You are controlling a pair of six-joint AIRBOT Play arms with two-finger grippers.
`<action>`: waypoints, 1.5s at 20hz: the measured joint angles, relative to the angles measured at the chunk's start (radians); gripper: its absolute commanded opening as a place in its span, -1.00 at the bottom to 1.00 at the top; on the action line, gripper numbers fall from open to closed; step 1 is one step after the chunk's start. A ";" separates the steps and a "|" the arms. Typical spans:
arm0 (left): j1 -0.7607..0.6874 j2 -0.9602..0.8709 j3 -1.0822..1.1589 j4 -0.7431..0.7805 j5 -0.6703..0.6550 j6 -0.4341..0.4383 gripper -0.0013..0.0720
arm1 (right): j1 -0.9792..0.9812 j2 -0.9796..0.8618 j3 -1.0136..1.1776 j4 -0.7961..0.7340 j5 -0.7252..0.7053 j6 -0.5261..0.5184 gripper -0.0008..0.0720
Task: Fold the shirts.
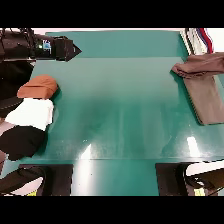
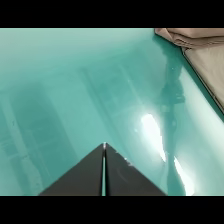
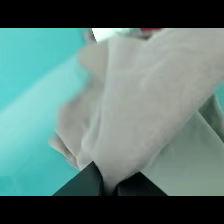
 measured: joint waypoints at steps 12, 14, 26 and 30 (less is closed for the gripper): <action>0.000 0.000 0.000 0.000 -0.087 -0.005 -0.89 | -0.013 0.055 0.206 -0.032 0.182 0.039 -0.93; 0.000 0.000 0.000 0.000 -0.097 -0.005 -0.89 | -0.013 0.081 0.209 -0.096 0.220 0.061 -0.93; 0.000 0.000 0.000 0.000 -0.155 0.029 -0.89 | -0.072 0.315 -0.265 -0.258 0.295 0.109 -0.22; 0.000 0.000 0.000 0.001 -0.159 0.037 -0.89 | -0.147 0.388 -0.433 -0.264 0.326 0.109 0.67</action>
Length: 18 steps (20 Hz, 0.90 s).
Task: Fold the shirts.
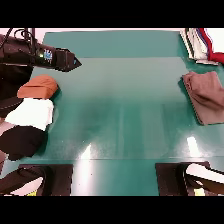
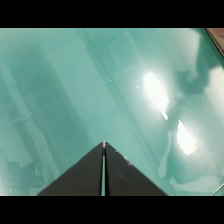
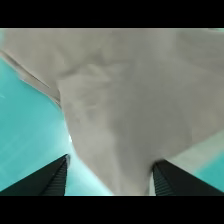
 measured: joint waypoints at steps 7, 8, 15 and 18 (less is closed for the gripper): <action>0.000 0.000 0.000 0.000 0.002 0.003 -0.89 | -0.004 0.170 -0.099 0.044 -0.021 0.000 0.66; 0.000 0.000 0.000 0.000 0.002 0.003 -0.89 | 0.032 0.196 -0.103 0.056 -0.037 -0.001 0.66; 0.000 0.000 0.000 -0.003 0.036 0.003 -0.89 | 0.431 0.305 -0.109 0.083 -0.131 -0.003 -0.13; 0.000 0.000 0.000 -0.003 0.068 0.003 -0.89 | 0.613 0.315 -0.109 0.083 -0.147 -0.023 -0.93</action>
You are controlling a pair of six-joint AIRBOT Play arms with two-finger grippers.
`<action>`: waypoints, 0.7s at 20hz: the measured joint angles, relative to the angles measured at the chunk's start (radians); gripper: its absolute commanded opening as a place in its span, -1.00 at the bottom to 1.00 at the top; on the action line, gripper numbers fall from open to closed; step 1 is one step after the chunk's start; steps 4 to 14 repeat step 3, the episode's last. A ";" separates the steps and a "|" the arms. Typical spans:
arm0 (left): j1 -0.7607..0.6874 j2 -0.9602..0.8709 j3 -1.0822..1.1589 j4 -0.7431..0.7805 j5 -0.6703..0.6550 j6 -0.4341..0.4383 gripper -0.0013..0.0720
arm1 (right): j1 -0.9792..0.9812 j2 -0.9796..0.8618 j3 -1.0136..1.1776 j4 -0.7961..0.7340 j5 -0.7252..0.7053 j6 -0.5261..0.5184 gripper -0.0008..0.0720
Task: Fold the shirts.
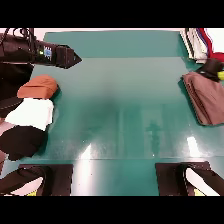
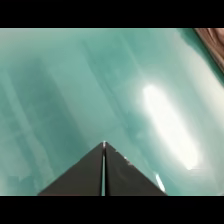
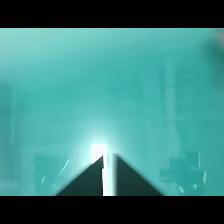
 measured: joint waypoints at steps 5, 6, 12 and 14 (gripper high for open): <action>0.000 0.000 0.000 0.000 0.040 0.000 -0.89 | 0.126 0.003 0.000 -0.003 -0.009 -0.029 -0.93; 0.000 0.000 0.000 0.000 0.040 0.000 -0.89 | 0.126 0.003 0.000 -0.003 -0.009 -0.029 -0.93; 0.000 0.000 0.000 0.000 0.040 0.000 -0.89 | 0.126 0.003 0.000 -0.003 -0.009 -0.029 -0.93; 0.000 0.000 0.000 0.000 0.040 0.000 -0.89 | 0.126 0.003 0.000 -0.003 -0.009 -0.029 -0.93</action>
